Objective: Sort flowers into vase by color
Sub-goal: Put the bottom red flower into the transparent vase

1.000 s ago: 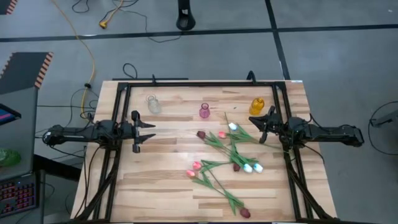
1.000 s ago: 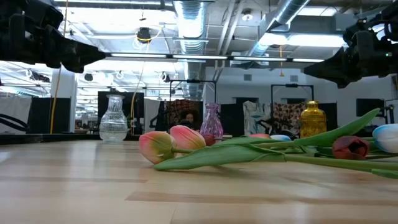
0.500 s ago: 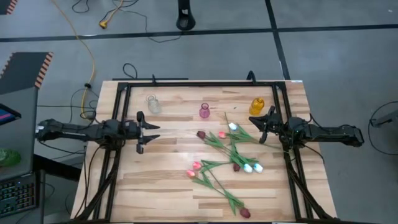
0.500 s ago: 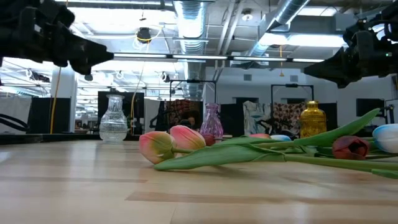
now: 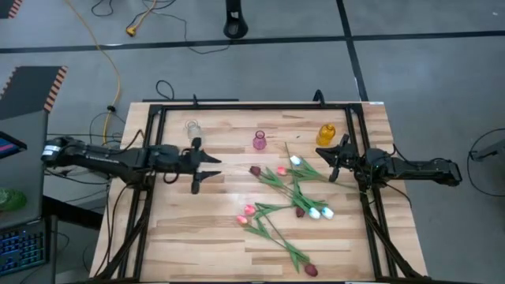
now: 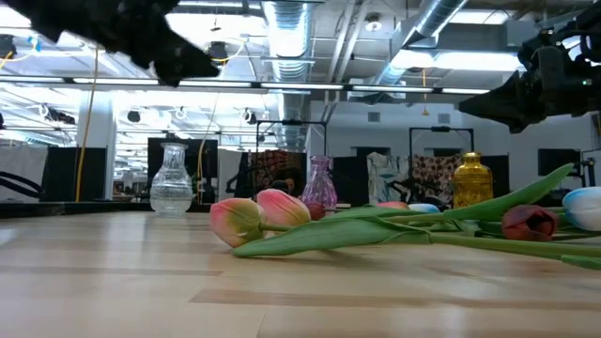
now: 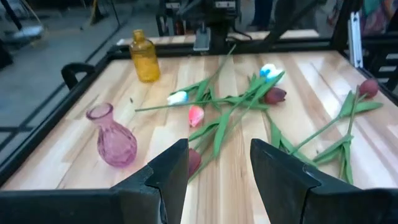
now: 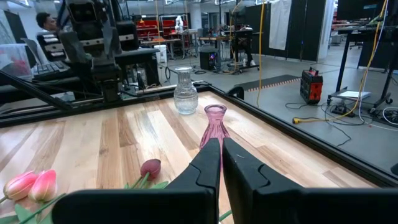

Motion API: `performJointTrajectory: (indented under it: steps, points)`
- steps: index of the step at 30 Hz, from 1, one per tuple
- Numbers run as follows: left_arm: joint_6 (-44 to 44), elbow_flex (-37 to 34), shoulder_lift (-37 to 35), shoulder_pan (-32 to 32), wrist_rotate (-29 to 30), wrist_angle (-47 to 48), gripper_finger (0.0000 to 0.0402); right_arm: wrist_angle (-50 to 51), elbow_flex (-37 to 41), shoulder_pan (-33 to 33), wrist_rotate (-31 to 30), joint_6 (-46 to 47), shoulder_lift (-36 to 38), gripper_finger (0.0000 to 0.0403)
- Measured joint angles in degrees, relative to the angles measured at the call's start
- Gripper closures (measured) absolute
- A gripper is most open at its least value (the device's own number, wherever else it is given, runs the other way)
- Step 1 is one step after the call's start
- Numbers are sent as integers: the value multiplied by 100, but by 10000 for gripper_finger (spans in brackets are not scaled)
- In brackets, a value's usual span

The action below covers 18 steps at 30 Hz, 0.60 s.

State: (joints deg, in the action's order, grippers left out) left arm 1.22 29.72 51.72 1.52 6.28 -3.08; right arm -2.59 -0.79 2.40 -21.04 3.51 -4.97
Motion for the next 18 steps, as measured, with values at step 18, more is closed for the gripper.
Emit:
performJointTrajectory:
  steps: [18]
  points:
    - [671,2955,3601,401,-908,853,240,0,1,-1,0,249,2,356]
